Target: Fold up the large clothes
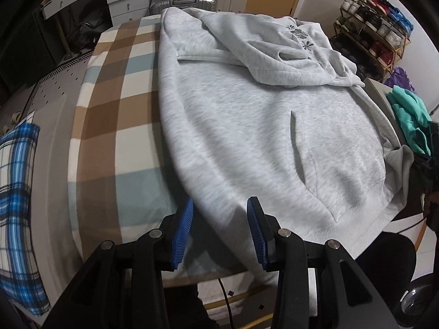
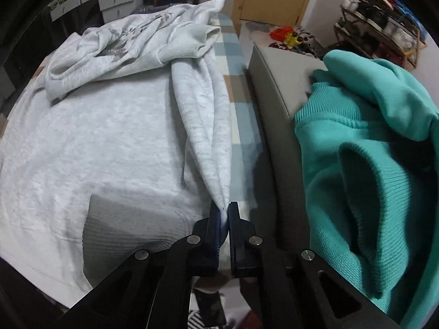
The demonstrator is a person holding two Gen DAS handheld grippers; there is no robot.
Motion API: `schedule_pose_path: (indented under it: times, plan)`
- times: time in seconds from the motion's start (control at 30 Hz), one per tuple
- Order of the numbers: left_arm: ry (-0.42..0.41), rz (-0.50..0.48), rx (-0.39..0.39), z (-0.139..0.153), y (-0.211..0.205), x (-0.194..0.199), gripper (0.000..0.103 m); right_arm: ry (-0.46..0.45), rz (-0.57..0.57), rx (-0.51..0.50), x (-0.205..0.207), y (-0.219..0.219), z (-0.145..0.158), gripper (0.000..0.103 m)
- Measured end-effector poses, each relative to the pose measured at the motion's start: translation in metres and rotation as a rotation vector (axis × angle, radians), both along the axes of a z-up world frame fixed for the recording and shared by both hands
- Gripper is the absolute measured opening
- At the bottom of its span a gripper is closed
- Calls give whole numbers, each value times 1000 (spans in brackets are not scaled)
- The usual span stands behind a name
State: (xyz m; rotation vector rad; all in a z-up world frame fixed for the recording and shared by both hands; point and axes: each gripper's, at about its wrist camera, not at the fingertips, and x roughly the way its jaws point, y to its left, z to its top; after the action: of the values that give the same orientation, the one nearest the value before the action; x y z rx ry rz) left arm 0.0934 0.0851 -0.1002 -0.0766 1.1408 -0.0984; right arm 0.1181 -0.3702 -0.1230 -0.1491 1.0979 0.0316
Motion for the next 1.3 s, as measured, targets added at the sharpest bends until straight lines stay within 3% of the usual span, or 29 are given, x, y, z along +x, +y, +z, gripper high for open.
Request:
schedule_pose_path:
  times: [0.07,0.1,0.17,0.2,0.23,0.27,0.33,0.4,0.57,0.67,0.7,0.73,0.77,0.83,0.97,1.1,1.17,1.3]
  plan:
    - [-13,-2,1,3,1,-3,35,-11,-6,37,-5,-1,12,11]
    - [-19,-6,7,5,-1,-4,35,-24,-15,41,-8,0,19,20]
    - [-28,-22,6,6,-7,-7,35,-76,-31,27,-14,3,37,46]
    - [-32,-34,8,7,-12,-7,35,-113,-40,40,-16,4,45,64]
    - [-41,-44,16,8,-17,-6,35,-168,-64,64,-21,5,56,74]
    - [-50,-46,26,9,-22,-7,35,-208,-74,111,-26,6,65,76]
    - [-62,-53,38,8,-30,-7,35,-195,-28,260,-23,18,70,79]
    - [-60,-51,45,6,-37,-8,35,-125,-16,290,-20,37,59,79]
    - [-126,-24,87,3,-46,-16,35,19,2,73,-8,80,3,79]
    - [-157,-26,107,-3,-52,-17,35,43,-91,105,-2,66,-19,78]
    - [-161,-30,108,-5,-54,-16,35,28,-87,90,-5,63,-17,66]
    - [-167,-34,102,-8,-53,-16,35,4,-74,43,-6,63,-14,37]
    - [-177,-35,96,-9,-54,-17,35,-3,-69,28,-8,60,-12,26]
    - [-197,-42,84,-12,-52,-17,35,-22,-87,60,-13,46,-3,18]
    - [-191,-47,48,-19,-46,-15,35,-92,-93,197,-26,15,22,17]
    - [-167,-43,16,-23,-39,-14,35,-129,-223,310,-33,-33,38,15]
    - [-170,-43,-3,-22,-36,-15,35,-114,-255,248,-31,-40,32,15]
    - [-182,-28,3,-21,-31,-18,35,-84,-216,12,-27,-19,10,13]
